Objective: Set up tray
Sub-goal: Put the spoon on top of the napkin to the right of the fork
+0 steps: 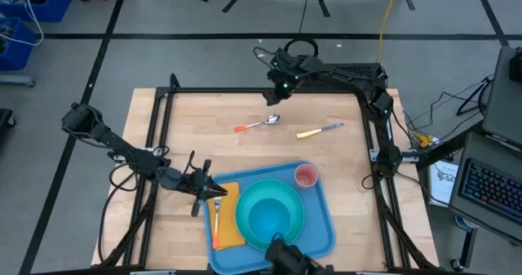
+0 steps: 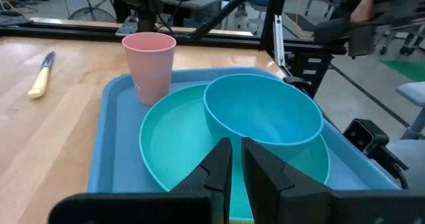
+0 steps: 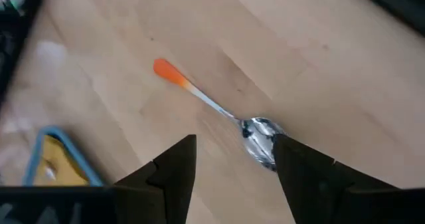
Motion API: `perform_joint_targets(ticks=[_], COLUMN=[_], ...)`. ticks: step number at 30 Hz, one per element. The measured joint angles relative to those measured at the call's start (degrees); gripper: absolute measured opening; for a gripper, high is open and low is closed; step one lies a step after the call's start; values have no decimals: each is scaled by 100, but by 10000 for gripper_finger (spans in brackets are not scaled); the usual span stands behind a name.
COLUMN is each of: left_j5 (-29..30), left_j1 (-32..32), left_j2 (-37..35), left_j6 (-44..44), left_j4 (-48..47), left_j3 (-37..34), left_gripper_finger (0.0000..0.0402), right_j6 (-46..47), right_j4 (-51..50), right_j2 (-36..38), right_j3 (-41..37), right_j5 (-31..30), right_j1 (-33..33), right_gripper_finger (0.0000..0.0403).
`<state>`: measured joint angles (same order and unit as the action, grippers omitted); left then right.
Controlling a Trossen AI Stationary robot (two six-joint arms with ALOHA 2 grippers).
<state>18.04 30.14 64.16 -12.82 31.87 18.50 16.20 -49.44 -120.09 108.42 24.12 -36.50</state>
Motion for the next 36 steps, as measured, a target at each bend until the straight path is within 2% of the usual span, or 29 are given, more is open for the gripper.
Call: perform_joint_targets(ticks=[7,15,20,25,36], left_j5=[4,4,4,4,7], left_j1=[99,124,124,124,153], left_j2=[0,0,0,0,0], left_j6=[4,26,4,1,-2], left_j4=[121,132,132,132,132], left_j3=[0,0,0,0,0], left_gripper_finger=[37,37,37,37,37], right_j6=[906,1262,1312,1314,1366], right_j4=[-18,234,270,456,1128], right_j2=[0,-5,-4,-4,-4], right_j3=[-635,-1138,-1228,-1399,-1720], right_j5=[155,141,120,-170,-157], right_j1=[-217,-202,-204,-167,-128], right_gripper_finger=[189,189,189,189,189])
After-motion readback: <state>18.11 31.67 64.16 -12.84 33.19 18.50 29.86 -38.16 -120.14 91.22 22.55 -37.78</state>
